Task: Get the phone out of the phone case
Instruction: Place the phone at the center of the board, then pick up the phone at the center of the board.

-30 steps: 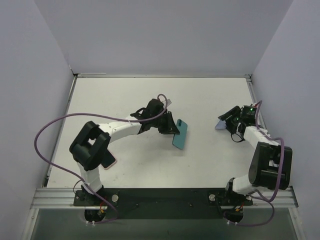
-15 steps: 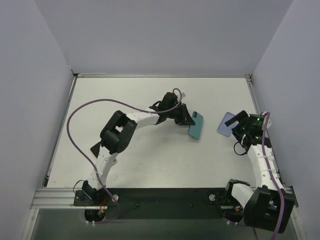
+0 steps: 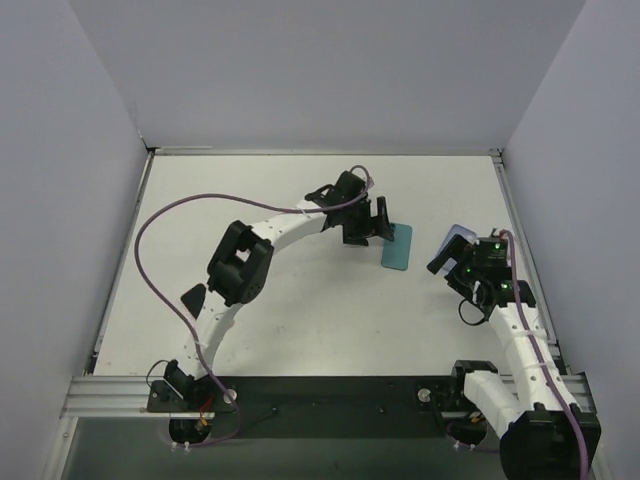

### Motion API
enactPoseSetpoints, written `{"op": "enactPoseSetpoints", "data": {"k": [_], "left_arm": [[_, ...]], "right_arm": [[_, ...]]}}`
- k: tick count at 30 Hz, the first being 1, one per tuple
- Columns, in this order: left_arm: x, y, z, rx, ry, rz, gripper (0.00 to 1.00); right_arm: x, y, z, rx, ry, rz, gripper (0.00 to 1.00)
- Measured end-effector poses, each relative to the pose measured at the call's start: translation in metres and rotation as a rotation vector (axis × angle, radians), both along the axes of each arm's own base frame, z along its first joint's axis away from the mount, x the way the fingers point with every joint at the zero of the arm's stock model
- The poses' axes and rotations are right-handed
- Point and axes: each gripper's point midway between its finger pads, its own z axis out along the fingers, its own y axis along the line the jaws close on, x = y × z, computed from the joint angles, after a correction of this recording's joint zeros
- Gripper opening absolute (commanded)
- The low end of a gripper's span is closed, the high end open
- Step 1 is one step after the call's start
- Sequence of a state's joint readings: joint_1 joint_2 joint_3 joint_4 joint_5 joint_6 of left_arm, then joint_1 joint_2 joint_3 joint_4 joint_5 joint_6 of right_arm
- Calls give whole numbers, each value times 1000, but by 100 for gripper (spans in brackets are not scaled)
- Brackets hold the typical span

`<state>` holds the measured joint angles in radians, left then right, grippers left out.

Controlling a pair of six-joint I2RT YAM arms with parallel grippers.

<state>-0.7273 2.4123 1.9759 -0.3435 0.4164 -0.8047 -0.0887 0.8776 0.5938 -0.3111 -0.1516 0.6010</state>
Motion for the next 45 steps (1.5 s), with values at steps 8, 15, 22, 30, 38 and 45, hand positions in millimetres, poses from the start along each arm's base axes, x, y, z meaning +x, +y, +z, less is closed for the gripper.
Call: {"op": "enactPoseSetpoints", "data": {"k": [8, 15, 22, 30, 38, 45], "left_arm": [[-18, 106, 94, 247, -204, 171, 96], [-38, 284, 116, 422, -194, 568, 97], [-109, 426, 53, 670, 48, 847, 97], [-165, 472, 7, 745, 246, 960, 97], [-174, 465, -22, 728, 369, 892, 97], [-172, 461, -33, 716, 381, 867, 97]], "right_arm": [[10, 55, 7, -80, 25, 214, 99], [13, 84, -12, -128, 89, 299, 99], [13, 99, -23, -136, 110, 338, 99], [18, 107, -23, -126, 94, 349, 99], [20, 110, -23, -112, 89, 345, 99], [21, 116, -22, -95, 79, 348, 99]]}}
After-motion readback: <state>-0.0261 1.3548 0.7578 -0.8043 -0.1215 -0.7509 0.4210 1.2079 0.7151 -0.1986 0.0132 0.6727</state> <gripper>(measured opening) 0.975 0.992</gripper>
